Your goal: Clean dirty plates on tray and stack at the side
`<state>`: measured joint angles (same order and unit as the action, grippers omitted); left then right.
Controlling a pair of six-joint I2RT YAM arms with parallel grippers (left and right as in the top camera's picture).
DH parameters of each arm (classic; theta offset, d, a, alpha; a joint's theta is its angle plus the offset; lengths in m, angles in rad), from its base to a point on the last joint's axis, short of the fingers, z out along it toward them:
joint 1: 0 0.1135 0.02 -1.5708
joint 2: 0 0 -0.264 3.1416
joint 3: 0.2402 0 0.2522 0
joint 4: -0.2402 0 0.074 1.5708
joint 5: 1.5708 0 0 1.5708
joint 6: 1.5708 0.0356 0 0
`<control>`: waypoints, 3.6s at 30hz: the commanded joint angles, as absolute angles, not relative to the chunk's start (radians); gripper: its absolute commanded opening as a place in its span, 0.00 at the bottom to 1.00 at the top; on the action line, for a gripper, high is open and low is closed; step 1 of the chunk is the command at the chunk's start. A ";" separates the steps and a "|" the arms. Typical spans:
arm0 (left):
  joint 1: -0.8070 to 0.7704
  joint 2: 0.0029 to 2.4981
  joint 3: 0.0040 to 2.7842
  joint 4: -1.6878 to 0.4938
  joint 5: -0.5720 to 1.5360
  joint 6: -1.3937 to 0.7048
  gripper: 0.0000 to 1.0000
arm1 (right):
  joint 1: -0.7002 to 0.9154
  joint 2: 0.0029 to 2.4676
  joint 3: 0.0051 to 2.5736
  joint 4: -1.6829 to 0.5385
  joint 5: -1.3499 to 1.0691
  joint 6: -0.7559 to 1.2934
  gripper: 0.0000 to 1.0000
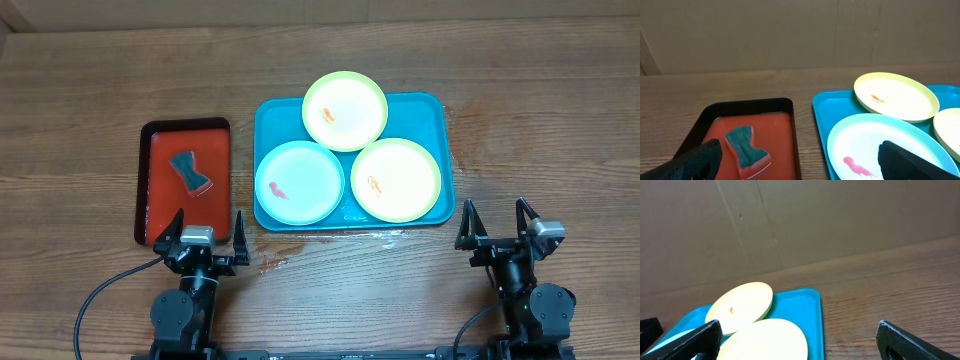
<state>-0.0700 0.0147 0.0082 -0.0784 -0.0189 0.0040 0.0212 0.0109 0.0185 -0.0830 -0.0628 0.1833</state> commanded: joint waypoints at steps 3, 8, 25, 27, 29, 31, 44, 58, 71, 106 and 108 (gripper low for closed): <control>-0.066 0.004 0.005 -0.077 -0.018 0.020 1.00 | 0.024 0.003 0.008 -0.080 -0.053 0.183 1.00; -0.066 0.004 0.005 -0.077 -0.018 0.020 1.00 | 0.024 0.003 0.008 -0.080 -0.053 0.183 1.00; -0.066 0.004 0.005 -0.077 -0.018 0.020 1.00 | 0.024 0.003 0.008 -0.080 -0.053 0.183 1.00; -0.066 0.004 0.005 -0.077 -0.018 0.020 1.00 | 0.024 0.003 0.008 -0.080 -0.053 0.183 1.00; -0.066 0.004 0.005 -0.077 -0.018 0.020 1.00 | 0.024 0.003 0.008 -0.080 -0.053 0.183 1.00; -0.066 0.004 0.005 -0.077 -0.018 0.020 1.00 | 0.024 0.003 0.008 -0.080 -0.053 0.183 1.00; -0.066 0.004 0.005 0.521 0.112 0.031 1.00 | 0.024 0.003 0.008 -0.080 -0.053 0.183 1.00; -0.066 0.004 0.005 0.604 0.089 0.048 1.00 | 0.024 0.003 0.008 -0.080 -0.053 0.183 1.00; -0.066 0.004 0.005 0.451 0.094 0.022 1.00 | 0.024 0.003 0.008 -0.080 -0.053 0.183 1.00; -0.056 1.135 1.227 -0.335 0.293 0.087 1.00 | 0.024 0.003 0.008 -0.080 -0.053 0.183 1.00; -0.036 1.205 1.338 -0.476 0.279 0.067 1.00 | 0.024 0.003 0.008 -0.080 -0.053 0.183 1.00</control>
<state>-0.0635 1.1313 1.1946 -0.3958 0.2878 0.0841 0.0212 0.0109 0.0185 -0.0834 -0.0624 0.1829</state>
